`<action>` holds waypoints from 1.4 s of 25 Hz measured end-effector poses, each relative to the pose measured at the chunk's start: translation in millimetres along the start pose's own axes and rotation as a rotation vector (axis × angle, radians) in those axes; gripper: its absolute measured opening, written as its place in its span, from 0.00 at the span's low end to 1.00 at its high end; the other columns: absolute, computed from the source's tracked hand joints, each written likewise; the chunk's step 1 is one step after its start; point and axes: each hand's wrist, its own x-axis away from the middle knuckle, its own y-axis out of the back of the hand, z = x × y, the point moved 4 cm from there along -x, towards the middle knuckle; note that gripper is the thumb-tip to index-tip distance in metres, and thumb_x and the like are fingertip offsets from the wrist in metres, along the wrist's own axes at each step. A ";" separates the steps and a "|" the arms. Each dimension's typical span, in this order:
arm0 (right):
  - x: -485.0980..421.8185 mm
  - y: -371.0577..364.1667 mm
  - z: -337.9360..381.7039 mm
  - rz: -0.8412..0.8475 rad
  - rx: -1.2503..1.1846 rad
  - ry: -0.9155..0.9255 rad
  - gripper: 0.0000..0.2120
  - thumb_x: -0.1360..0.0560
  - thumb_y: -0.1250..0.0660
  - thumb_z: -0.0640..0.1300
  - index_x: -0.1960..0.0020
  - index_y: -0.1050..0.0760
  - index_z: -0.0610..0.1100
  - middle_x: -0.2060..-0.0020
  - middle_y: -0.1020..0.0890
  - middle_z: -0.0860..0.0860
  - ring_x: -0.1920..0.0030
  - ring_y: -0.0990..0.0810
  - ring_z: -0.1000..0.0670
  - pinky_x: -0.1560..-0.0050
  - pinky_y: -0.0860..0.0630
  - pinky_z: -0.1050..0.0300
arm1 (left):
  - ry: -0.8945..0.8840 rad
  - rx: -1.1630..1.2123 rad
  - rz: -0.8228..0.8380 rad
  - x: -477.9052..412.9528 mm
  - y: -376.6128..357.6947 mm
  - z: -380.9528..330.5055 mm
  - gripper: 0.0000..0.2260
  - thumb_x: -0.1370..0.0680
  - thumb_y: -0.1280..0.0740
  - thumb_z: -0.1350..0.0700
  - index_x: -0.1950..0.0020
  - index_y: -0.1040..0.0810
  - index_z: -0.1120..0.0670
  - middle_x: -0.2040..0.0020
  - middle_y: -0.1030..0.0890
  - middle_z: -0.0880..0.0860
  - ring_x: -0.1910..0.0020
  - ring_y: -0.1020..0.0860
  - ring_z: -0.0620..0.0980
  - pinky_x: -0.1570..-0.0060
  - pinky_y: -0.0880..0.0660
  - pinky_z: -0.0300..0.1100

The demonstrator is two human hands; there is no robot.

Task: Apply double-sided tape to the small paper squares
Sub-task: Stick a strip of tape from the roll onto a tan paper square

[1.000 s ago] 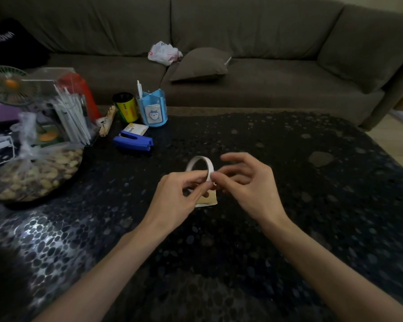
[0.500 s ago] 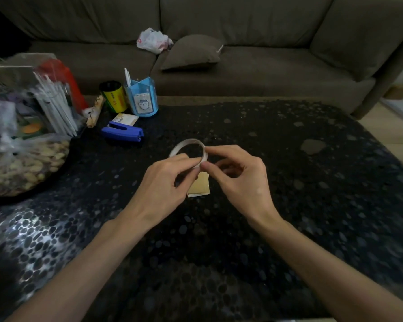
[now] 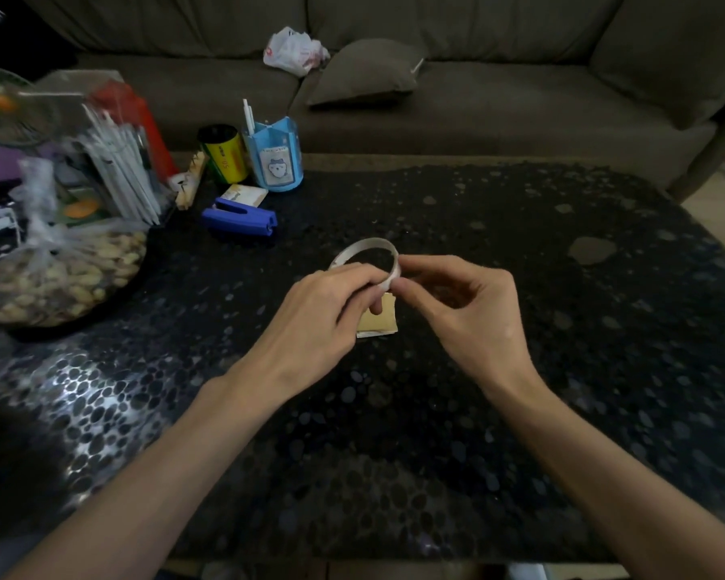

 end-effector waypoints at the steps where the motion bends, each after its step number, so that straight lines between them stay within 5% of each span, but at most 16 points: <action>1: 1.8 -1.1 1.0 -0.014 0.024 0.027 0.14 0.24 0.23 0.42 0.39 0.15 0.48 0.47 0.13 0.57 0.45 0.15 0.60 0.42 0.17 0.57 | 0.003 -0.003 0.009 0.3 -0.1 0.3 0.08 0.15 0.37 0.55 0.42 0.18 0.49 0.56 0.20 0.42 0.52 0.20 0.42 0.53 0.26 0.33; 13: -5.6 -1.4 -0.6 0.088 0.078 -0.042 0.06 0.25 0.22 0.46 0.49 0.16 0.52 0.56 0.14 0.58 0.52 0.15 0.59 0.48 0.17 0.59 | 0.018 -0.018 0.066 3.0 -1.9 5.5 0.08 0.15 0.37 0.55 0.44 0.19 0.48 0.57 0.21 0.42 0.55 0.20 0.41 0.56 0.26 0.34; 18: 0.7 -2.5 2.2 0.000 0.124 0.054 0.13 0.24 0.23 0.45 0.40 0.16 0.50 0.49 0.15 0.59 0.46 0.16 0.60 0.45 0.18 0.61 | 0.037 0.012 0.045 0.9 -1.7 3.0 0.07 0.15 0.38 0.54 0.46 0.20 0.47 0.58 0.21 0.43 0.56 0.20 0.42 0.57 0.26 0.34; 23: 4.0 -4.8 0.2 -0.057 0.112 0.091 0.09 0.23 0.23 0.44 0.43 0.14 0.50 0.48 0.15 0.58 0.46 0.16 0.58 0.46 0.17 0.57 | 0.058 0.019 0.038 1.2 -2.4 3.9 0.07 0.15 0.38 0.53 0.45 0.19 0.48 0.57 0.20 0.43 0.56 0.20 0.42 0.58 0.28 0.32; 30: -7.8 -5.3 -2.1 0.148 0.067 -0.007 0.05 0.18 0.31 0.45 0.46 0.20 0.55 0.48 0.18 0.56 0.46 0.18 0.58 0.44 0.19 0.59 | 0.061 0.024 -0.011 0.0 2.1 2.2 0.11 0.15 0.37 0.51 0.37 0.18 0.48 0.48 0.17 0.42 0.48 0.20 0.37 0.50 0.25 0.30; 35: -8.5 -7.1 -7.1 0.196 -0.052 -0.113 0.05 0.17 0.32 0.47 0.44 0.18 0.51 0.51 0.17 0.55 0.51 0.18 0.59 0.51 0.22 0.63 | 0.098 0.009 -0.009 -0.4 3.5 1.3 0.08 0.15 0.36 0.52 0.42 0.17 0.48 0.60 0.23 0.36 0.55 0.23 0.32 0.57 0.32 0.24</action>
